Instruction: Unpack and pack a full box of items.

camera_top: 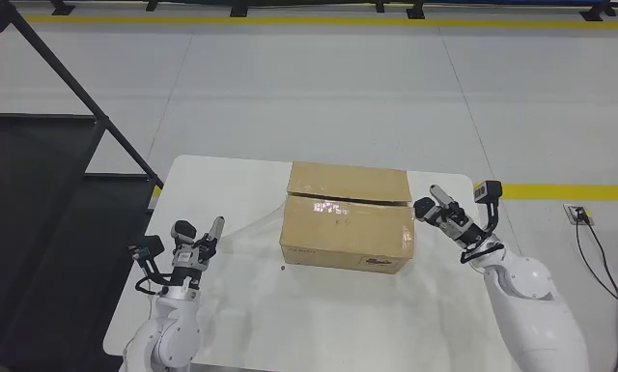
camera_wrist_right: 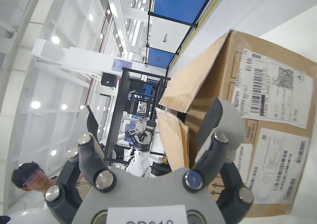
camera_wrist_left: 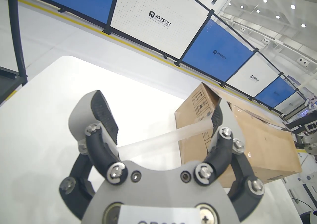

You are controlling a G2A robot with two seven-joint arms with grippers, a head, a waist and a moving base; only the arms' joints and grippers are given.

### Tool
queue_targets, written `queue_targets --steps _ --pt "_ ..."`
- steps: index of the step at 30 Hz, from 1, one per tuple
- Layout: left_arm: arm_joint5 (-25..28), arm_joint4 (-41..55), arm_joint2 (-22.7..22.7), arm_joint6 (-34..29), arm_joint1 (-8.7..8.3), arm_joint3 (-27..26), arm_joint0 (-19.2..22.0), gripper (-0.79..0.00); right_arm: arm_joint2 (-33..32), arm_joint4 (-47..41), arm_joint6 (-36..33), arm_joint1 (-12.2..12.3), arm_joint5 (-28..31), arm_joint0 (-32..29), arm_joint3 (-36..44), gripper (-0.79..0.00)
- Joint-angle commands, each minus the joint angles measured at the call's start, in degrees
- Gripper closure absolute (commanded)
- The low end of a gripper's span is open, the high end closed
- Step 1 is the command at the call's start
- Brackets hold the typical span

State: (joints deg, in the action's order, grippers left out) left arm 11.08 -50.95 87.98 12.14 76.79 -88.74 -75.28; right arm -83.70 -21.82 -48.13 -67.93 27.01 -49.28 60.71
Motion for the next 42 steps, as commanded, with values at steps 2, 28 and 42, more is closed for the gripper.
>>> queue_targets --steps 2,28,42 --pt "0.04 -0.04 0.01 0.02 0.00 0.02 -0.01 -0.785 0.45 -3.46 -4.92 -0.03 0.57 1.65 -1.92 -0.785" --pt "13.64 -1.49 -0.74 -7.30 -1.18 -4.69 -1.76 -0.785 -0.68 -12.35 -30.99 3.64 -1.84 -6.92 11.92 -0.785" --pt "14.48 -15.02 -6.10 -7.65 -1.66 -3.00 -2.97 -0.785 1.17 -9.08 -26.59 4.86 -2.59 -9.91 10.43 -0.785"
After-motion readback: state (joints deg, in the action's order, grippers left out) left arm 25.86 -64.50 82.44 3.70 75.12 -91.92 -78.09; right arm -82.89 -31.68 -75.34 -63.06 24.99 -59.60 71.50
